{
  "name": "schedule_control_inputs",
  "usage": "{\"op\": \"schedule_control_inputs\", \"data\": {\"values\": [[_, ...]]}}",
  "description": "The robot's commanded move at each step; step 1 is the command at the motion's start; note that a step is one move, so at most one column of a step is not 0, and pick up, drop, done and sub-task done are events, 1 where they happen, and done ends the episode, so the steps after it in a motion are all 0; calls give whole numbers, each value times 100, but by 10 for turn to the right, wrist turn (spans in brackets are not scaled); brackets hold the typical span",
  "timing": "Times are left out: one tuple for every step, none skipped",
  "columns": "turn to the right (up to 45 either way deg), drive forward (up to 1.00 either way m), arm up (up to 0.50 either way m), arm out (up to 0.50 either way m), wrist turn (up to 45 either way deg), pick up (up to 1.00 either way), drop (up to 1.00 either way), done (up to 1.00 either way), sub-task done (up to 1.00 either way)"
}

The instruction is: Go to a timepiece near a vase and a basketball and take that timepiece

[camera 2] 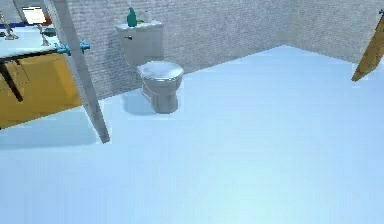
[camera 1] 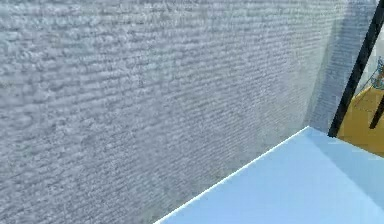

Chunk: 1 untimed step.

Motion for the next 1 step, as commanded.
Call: {"op": "schedule_control_inputs", "data": {"values": [[-300,0,0,0,0,0,0,0,0]]}}
